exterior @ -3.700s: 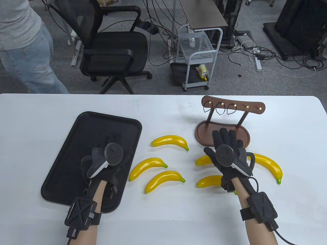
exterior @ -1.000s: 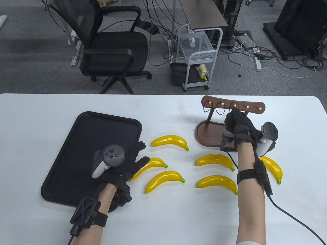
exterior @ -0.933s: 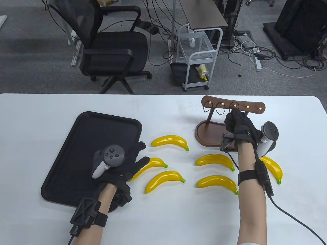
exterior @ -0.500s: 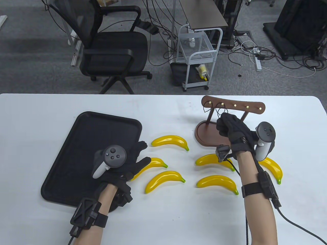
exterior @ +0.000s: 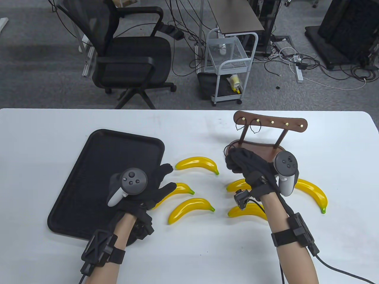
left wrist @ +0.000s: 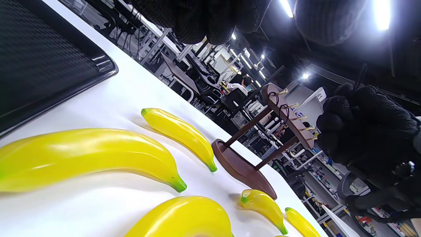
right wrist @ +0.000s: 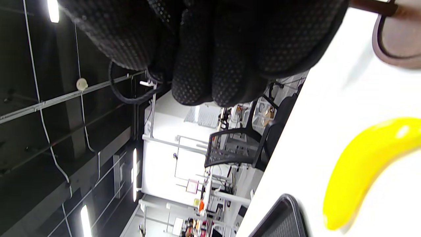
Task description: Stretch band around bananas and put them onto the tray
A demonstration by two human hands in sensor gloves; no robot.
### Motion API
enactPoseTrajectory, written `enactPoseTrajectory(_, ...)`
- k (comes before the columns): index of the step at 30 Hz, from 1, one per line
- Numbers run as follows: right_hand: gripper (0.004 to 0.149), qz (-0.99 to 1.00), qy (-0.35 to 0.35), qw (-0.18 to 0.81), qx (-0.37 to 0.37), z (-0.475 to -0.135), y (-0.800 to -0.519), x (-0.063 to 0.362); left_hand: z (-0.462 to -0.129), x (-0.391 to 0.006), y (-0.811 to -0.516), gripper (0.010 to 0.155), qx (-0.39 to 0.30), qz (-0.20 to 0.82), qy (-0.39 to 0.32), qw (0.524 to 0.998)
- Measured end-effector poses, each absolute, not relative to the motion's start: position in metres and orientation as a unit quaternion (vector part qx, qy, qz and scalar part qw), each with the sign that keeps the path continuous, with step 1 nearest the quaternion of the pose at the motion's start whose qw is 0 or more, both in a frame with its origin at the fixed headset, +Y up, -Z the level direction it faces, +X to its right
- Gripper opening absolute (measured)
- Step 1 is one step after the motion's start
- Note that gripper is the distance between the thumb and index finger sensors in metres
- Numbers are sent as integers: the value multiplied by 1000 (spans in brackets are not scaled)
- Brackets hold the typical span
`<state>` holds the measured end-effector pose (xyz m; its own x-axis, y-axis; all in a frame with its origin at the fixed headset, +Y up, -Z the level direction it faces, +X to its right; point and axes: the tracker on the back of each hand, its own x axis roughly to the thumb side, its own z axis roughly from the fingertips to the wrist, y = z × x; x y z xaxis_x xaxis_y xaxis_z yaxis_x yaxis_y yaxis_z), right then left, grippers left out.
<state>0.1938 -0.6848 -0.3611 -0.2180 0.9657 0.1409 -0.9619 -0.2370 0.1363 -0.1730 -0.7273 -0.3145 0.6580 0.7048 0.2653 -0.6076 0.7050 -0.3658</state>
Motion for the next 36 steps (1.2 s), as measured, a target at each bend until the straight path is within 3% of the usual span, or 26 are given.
enactPoseTrajectory(8, 38, 791, 62, 592, 138, -353, -702, 164, -313, -167, -727, 71, -126, 372, -204, 897)
enactPoseTrajectory(28, 38, 784, 165, 545, 248, -335, -713, 110, -307, -155, -728, 70, -120, 361, -221, 898)
enactPoseTrajectory(36, 38, 784, 190, 530, 260, -331, -723, 96, -306, -152, -729, 72, -126, 363, -224, 896)
